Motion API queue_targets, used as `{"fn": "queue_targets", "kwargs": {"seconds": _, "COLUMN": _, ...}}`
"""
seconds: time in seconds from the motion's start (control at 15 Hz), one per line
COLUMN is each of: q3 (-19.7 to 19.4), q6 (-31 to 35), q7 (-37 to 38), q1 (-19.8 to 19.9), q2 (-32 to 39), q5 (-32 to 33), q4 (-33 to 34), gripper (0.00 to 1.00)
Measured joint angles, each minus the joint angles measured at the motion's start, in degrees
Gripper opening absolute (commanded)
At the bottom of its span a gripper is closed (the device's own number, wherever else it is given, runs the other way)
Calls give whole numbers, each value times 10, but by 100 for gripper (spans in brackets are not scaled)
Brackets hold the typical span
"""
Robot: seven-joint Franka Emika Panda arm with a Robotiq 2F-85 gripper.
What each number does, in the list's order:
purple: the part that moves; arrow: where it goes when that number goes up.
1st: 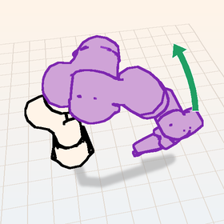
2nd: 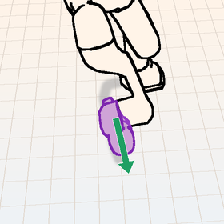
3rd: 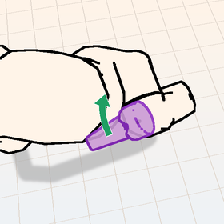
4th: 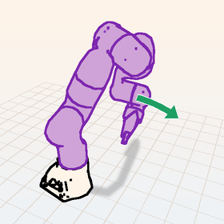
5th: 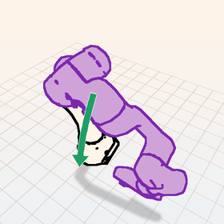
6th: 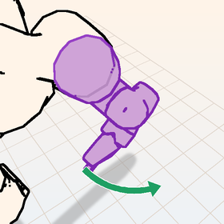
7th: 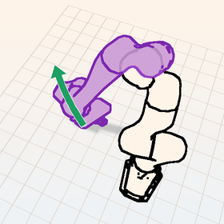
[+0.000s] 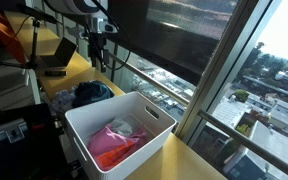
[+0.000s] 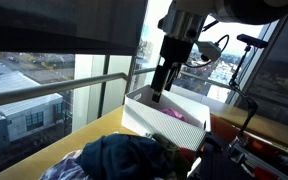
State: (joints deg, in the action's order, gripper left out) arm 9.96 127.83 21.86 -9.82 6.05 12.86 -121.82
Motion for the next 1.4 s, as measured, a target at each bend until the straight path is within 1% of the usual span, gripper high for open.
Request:
{"fn": "queue_targets", "kwargs": {"seconds": 0.27, "q3": -1, "q6": 43, "q7": 33, "q1": -35, "q2": 88, "q5": 62, "q4": 8, "gripper": 100}}
{"fn": "queue_targets", "kwargs": {"seconds": 0.53, "q3": -19, "q6": 64, "q7": 64, "q1": -77, "q2": 185, "q5": 109, "q4": 40, "gripper": 100}}
{"fn": "queue_targets", "kwargs": {"seconds": 0.73, "q3": -42, "q6": 68, "q7": 69, "q1": -107, "q2": 253, "q5": 116, "q4": 78, "gripper": 100}}
{"fn": "queue_targets", "kwargs": {"seconds": 0.93, "q3": -60, "q6": 67, "q7": 69, "q1": -125, "q2": 309, "q5": 116, "q4": 120, "gripper": 100}}
{"fn": "queue_targets", "kwargs": {"seconds": 1.0, "q3": -65, "q6": 65, "q7": 69, "q1": -130, "q2": 322, "q5": 116, "q4": 131, "gripper": 78}}
{"fn": "queue_targets", "kwargs": {"seconds": 1.13, "q3": -73, "q6": 63, "q7": 68, "q1": -138, "q2": 338, "q5": 116, "q4": 144, "gripper": 68}}
{"fn": "queue_targets", "kwargs": {"seconds": 1.33, "q3": -77, "q6": 59, "q7": 68, "q1": -140, "q2": 338, "q5": 115, "q4": 148, "gripper": 43}}
{"fn": "queue_targets", "kwargs": {"seconds": 1.4, "q3": -79, "q6": 58, "q7": 68, "q1": -140, "q2": 335, "q5": 114, "q4": 147, "gripper": 37}}
